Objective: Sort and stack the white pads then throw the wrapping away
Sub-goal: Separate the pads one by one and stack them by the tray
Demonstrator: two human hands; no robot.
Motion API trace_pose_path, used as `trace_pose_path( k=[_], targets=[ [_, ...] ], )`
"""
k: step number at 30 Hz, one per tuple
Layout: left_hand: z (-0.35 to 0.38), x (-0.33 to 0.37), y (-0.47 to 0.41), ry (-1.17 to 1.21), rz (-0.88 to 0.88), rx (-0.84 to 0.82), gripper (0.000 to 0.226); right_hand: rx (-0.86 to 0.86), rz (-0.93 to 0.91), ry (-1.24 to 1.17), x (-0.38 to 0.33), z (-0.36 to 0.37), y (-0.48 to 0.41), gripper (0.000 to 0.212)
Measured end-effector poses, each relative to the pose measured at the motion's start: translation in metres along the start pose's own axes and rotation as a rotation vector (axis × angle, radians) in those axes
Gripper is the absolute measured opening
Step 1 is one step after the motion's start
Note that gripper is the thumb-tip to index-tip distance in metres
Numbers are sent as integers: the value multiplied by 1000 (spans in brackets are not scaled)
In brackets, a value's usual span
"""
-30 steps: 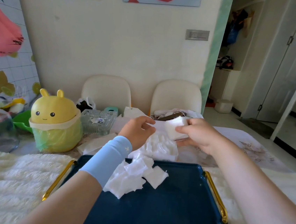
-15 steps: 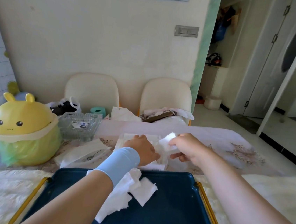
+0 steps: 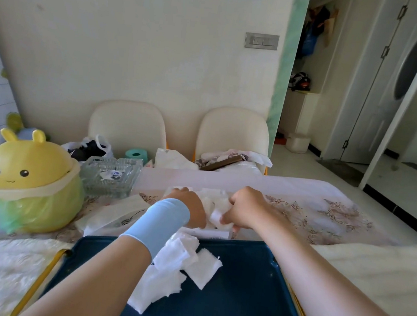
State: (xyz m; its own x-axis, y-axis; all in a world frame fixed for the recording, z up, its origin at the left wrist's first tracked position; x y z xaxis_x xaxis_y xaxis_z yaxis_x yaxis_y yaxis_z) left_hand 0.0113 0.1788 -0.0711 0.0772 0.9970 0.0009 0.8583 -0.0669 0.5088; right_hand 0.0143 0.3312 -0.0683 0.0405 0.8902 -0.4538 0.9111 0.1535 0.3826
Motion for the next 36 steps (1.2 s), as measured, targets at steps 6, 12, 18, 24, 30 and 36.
trace_pose_path(
  k=[6, 12, 18, 24, 30, 36],
  targets=[
    [3, -6, 13, 28, 94, -11, 40, -26, -28, 38, -21, -1, -4, 42],
    [9, -10, 15, 84, 130, 33, 37, 101, 113, 511, -40, 10, -5, 13],
    [18, -20, 13, 181, 193, 68, 37, -45, 203, 474, -54, 18, -12, 9],
    [23, -29, 8, 231, 227, 120, 40, -321, 263, -291, -38, 7, -20, 15],
    [24, -30, 8, 232, 232, 119, 42, -388, 218, -417, -24, -10, -2, 38],
    [22, -25, 11, 185, 222, 112, 43, -414, 176, -500, -16, -6, 4, 37]
  ],
)
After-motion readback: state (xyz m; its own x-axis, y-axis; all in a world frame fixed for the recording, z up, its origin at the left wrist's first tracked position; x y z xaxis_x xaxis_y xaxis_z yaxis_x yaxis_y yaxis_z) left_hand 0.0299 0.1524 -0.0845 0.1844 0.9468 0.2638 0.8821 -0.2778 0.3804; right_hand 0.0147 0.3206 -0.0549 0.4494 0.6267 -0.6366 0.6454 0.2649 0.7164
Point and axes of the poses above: each hand's wrist, its own y-axis away from the middle knuckle, its own z-axis out of the palm, x = y × z, the point moved 1 cm from there along -y, towards the middle knuckle, and after that the axes turned 15 degrees about -x, right-handed, at the moved point
